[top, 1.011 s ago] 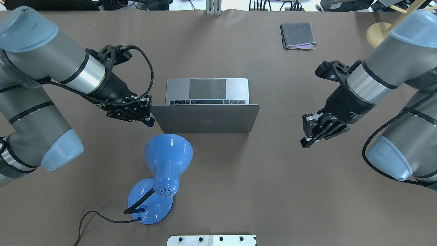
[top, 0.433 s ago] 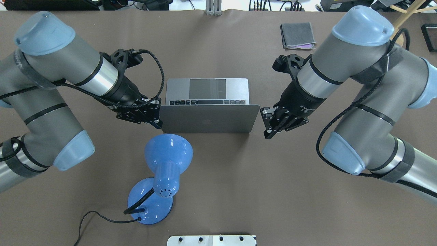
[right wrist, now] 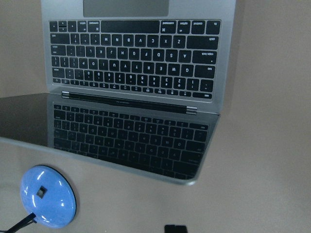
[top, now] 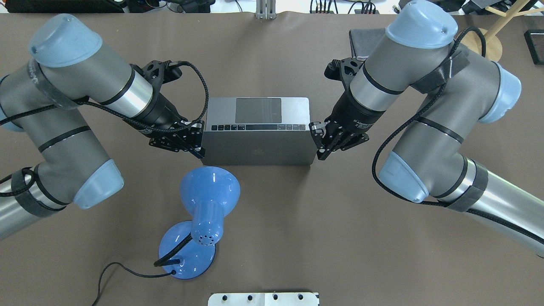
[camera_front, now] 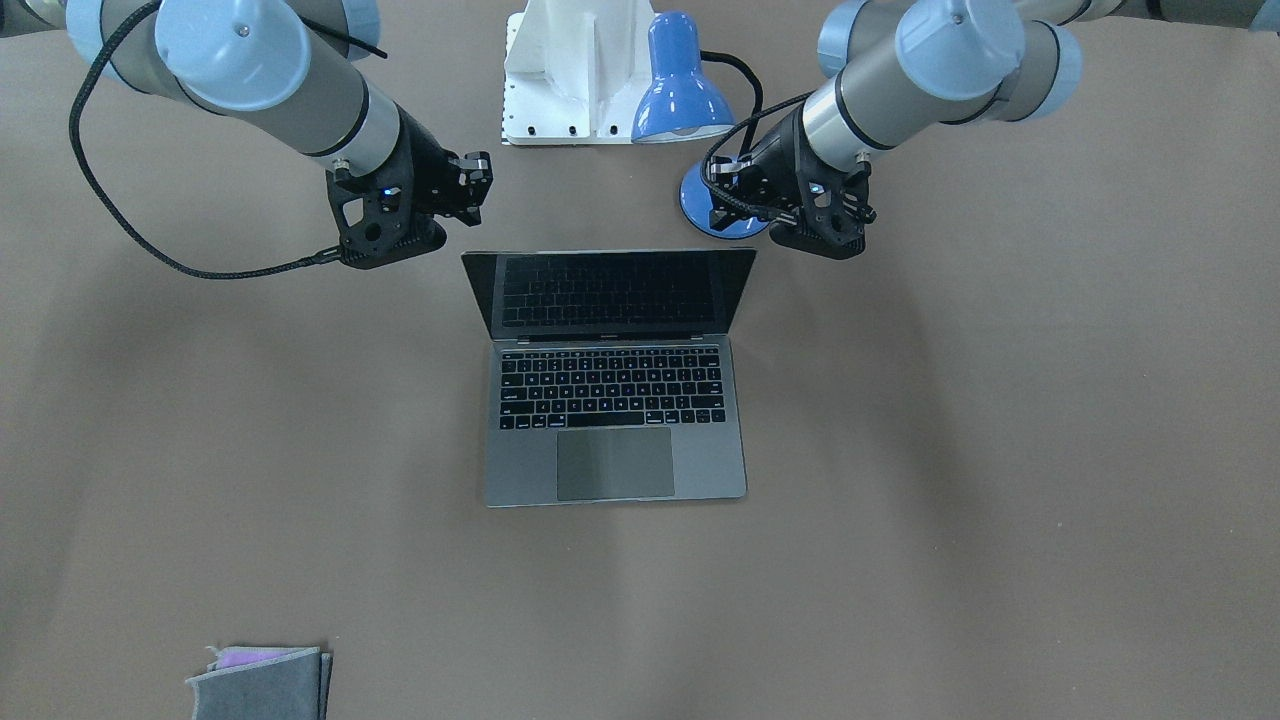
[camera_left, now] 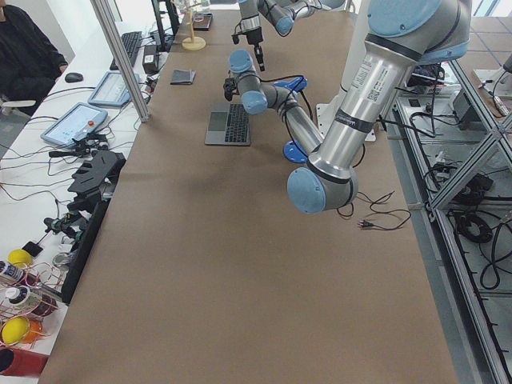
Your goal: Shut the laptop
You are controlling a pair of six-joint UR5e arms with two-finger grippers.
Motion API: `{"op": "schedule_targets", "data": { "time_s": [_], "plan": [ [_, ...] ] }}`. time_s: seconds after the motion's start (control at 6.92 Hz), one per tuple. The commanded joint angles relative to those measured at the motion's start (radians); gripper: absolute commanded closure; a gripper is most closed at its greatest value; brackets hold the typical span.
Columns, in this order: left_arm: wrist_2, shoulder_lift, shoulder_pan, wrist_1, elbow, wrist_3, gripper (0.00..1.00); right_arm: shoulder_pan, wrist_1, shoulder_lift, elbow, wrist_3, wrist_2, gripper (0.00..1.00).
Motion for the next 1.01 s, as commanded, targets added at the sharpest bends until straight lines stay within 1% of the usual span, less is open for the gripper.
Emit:
{"op": "schedule_targets", "data": {
  "time_s": [0.0, 0.14, 0.29, 0.43, 0.58, 0.72, 0.87],
  "plan": [
    [0.000, -0.018, 0.001, 0.000, 0.023, 0.002, 1.00, 0.032, 0.026, 0.010, -0.032, 0.001, -0.008, 1.00],
    [0.000, -0.052, 0.003, -0.002, 0.059, 0.007, 1.00, 0.043, 0.028, 0.011, -0.045, 0.001, -0.008, 1.00],
    [0.008, -0.072, 0.001, -0.003, 0.082, 0.008, 1.00, 0.052, 0.067, 0.025, -0.085, 0.003, -0.008, 1.00],
    [0.021, -0.075, 0.000, -0.003, 0.087, 0.010, 1.00, 0.060, 0.162, 0.036, -0.158, 0.016, -0.008, 1.00],
    [0.044, -0.093, -0.003, -0.006, 0.105, 0.010, 1.00, 0.070, 0.205, 0.071, -0.211, 0.050, -0.006, 1.00],
    [0.057, -0.101, -0.007, -0.006, 0.114, 0.011, 1.00, 0.078, 0.206, 0.089, -0.214, 0.062, -0.005, 1.00],
    [0.061, -0.125, -0.011, -0.011, 0.153, 0.016, 1.00, 0.090, 0.206, 0.112, -0.231, 0.067, -0.005, 1.00]
  ]
}}
